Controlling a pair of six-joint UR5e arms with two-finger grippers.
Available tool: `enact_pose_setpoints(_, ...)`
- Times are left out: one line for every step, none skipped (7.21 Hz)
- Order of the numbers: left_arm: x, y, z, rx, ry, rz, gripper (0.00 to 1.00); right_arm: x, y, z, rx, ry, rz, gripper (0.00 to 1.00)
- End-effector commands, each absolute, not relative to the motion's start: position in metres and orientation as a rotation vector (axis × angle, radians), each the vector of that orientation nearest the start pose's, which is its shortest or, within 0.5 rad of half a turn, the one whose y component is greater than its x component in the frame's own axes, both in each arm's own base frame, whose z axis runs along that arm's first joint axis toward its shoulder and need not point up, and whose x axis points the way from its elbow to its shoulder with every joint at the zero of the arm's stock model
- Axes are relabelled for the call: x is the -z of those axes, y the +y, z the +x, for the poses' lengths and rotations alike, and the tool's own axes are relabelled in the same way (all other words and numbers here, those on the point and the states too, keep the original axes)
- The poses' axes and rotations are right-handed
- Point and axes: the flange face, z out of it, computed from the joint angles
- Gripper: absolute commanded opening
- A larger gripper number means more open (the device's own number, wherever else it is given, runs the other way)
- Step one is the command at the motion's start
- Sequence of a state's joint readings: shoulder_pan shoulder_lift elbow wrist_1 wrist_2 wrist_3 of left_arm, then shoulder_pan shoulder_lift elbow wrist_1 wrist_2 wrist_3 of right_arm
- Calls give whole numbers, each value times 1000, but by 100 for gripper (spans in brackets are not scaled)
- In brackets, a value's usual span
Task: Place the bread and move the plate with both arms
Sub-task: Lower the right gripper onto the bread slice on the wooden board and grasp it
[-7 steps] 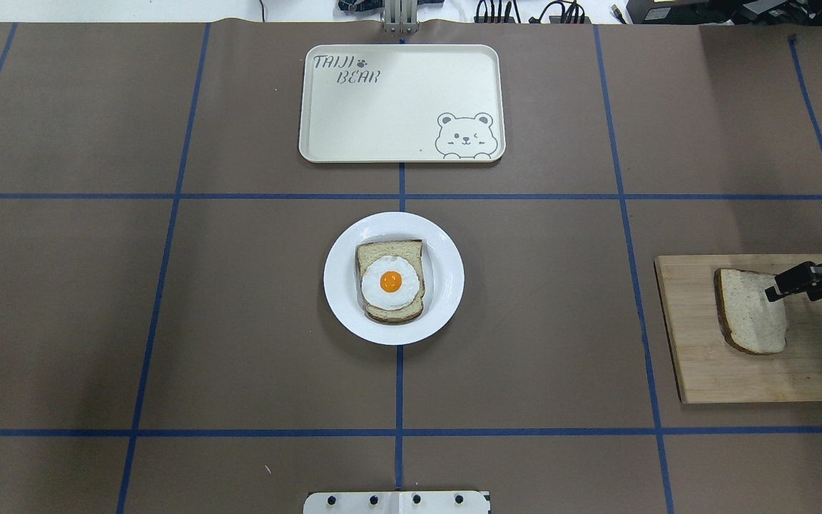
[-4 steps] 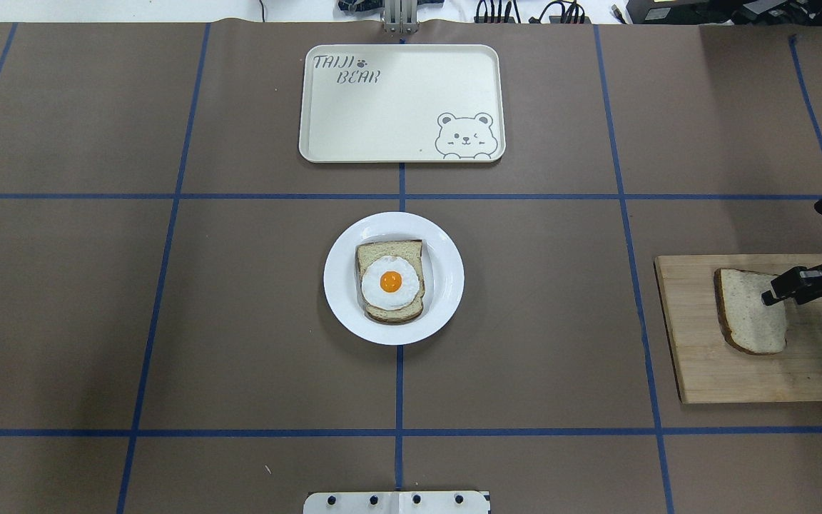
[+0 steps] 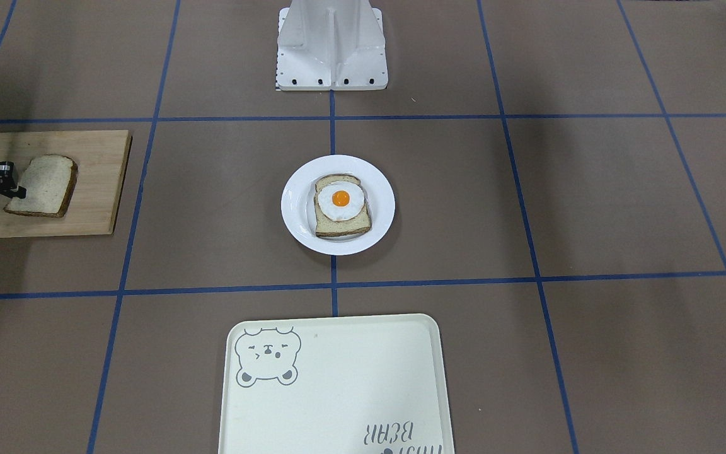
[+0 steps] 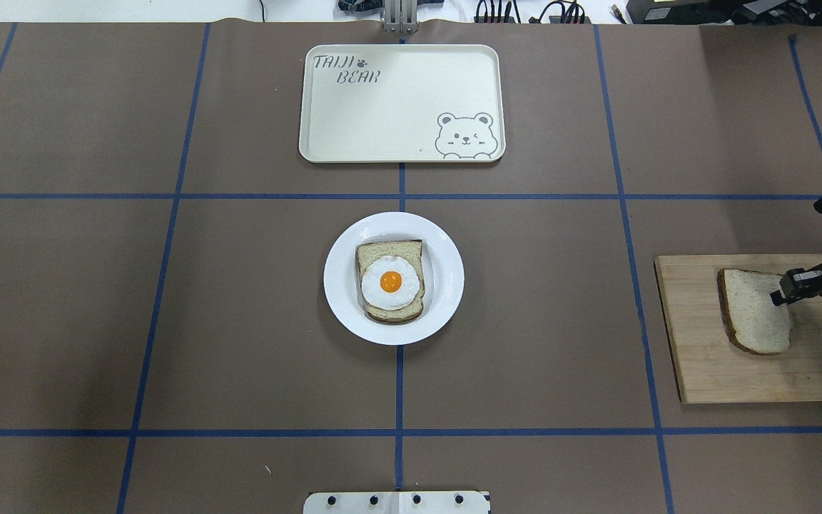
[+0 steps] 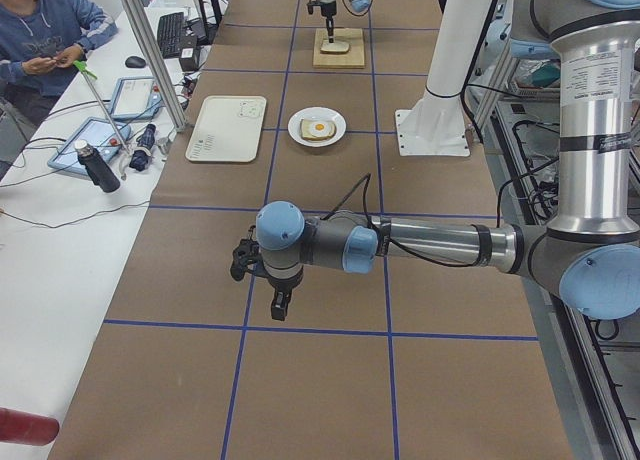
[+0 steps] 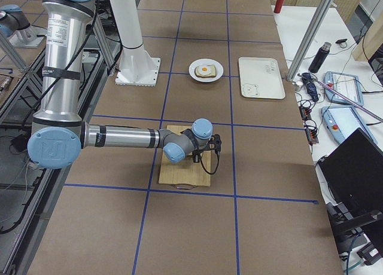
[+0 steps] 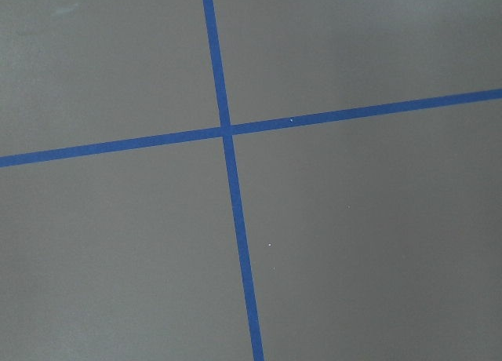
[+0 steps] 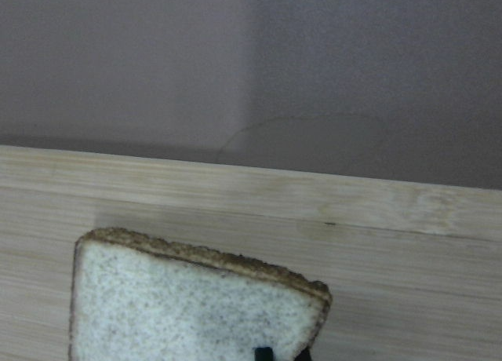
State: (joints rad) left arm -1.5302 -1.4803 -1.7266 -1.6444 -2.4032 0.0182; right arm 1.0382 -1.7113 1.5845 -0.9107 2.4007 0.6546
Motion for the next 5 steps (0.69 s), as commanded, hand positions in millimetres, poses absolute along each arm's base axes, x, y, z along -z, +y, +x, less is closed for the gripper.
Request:
enact_pose_setpoints(-612, -463, -41, -114, 833, 124, 98, -626, -420, -178, 121, -963, -10, 0)
enact_pose_setpoints(-610, -463, -41, -115, 833, 127, 98, -614, -421, -176, 124, -974, 8, 0)
enact_pose_setpoints(-610, -463, -41, -116, 833, 128, 98, -615, -421, -171, 118, -976, 12, 0)
enact_pose_setpoints(-610, -463, -41, -116, 832, 128, 98, -604, -425, -162, 108, -998, 26, 0)
enact_pose_setpoints(-609, -463, -41, -117, 833, 129, 98, -592, -425, -163, 121, -1022, 31, 0)
